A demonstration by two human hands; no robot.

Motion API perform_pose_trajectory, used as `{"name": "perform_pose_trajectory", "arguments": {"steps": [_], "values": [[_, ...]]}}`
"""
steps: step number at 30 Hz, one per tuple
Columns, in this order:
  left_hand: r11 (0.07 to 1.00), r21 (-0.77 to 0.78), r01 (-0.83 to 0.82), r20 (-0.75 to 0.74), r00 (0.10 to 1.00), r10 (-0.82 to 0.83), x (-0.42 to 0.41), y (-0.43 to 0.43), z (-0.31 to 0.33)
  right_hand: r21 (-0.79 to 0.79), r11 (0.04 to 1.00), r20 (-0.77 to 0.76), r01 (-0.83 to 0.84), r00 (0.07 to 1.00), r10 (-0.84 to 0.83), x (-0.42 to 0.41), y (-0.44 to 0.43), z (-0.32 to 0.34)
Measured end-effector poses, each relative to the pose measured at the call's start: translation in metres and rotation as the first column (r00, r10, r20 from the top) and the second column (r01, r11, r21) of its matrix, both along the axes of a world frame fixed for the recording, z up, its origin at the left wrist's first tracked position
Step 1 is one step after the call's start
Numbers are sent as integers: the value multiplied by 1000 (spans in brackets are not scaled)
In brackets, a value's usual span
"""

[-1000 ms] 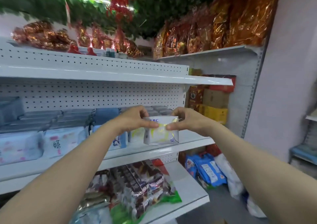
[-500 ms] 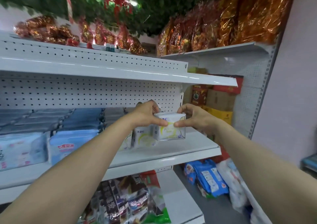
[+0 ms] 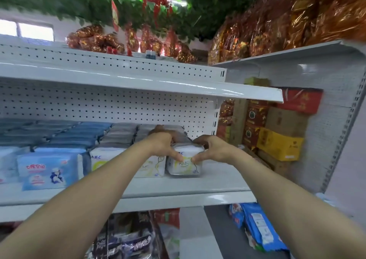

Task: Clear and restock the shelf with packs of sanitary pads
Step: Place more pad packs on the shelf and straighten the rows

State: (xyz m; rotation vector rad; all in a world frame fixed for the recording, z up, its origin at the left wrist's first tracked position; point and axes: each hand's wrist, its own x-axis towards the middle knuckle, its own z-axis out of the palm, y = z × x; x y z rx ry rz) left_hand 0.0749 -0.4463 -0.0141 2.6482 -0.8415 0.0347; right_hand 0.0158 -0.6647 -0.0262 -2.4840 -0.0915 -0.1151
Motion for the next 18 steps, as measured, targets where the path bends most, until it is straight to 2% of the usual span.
{"name": "perform_pose_trajectory", "arguments": {"steps": [8,18], "values": [[980,163,-115,79,992,103,6,-9,-12,-27,999,52,-31,998,32,19,-8,-13],[968,181,-175,91,983,161,-9,-10,-8,-22,999,109,-38,993,40,22,-2,-19]]}}
